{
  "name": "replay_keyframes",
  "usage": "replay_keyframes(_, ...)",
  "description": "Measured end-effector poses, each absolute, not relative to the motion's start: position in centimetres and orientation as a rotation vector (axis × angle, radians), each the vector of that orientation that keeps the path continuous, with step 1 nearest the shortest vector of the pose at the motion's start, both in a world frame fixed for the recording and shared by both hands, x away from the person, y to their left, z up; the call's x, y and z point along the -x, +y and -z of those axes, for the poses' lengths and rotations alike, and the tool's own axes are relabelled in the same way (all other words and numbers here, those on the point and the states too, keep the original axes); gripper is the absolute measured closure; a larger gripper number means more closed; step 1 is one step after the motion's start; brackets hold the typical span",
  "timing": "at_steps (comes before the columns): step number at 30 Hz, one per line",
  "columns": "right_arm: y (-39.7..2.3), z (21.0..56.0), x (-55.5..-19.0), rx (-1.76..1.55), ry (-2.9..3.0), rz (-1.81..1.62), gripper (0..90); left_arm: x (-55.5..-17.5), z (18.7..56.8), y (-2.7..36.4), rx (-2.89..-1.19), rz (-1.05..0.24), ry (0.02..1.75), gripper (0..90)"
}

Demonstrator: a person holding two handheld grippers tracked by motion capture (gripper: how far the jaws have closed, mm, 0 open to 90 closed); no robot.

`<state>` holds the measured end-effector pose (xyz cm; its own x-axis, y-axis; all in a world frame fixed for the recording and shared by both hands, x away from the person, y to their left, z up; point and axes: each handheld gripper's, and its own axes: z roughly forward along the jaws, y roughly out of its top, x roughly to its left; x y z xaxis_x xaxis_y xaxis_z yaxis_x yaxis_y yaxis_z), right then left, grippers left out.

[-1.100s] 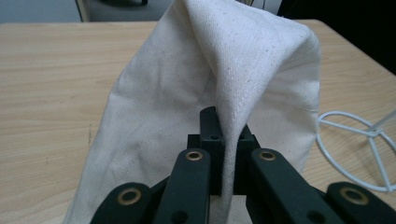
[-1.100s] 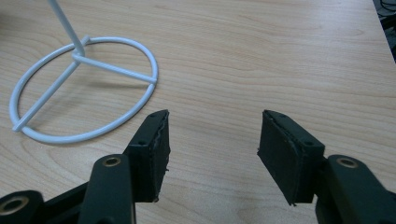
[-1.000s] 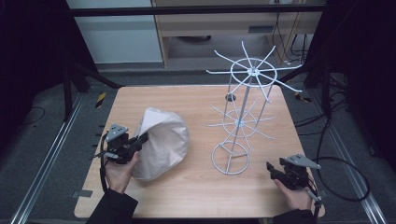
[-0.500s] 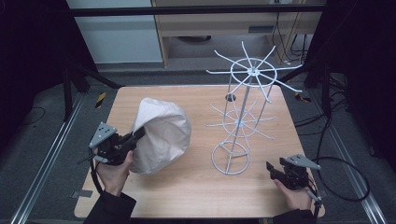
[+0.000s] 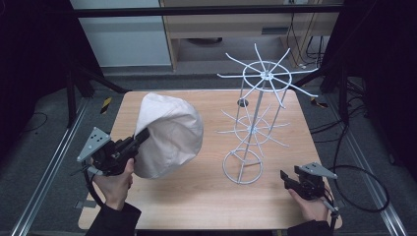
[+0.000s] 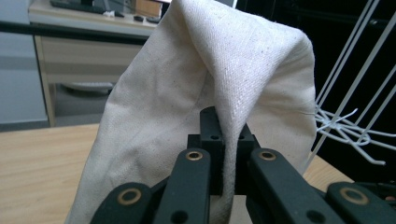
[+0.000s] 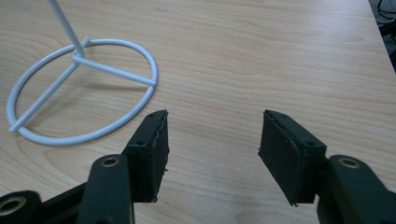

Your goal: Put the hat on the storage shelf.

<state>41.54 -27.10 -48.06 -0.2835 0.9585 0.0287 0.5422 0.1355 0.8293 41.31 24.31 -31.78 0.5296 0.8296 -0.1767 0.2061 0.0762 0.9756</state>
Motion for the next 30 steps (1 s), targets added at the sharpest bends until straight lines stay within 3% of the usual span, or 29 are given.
replay_keyframes(30,-27.1,48.2,-41.5,-1.434,1.893,-1.026,41.8,-38.5,26.8,23.6,-1.185,-0.589,0.728,88.3)
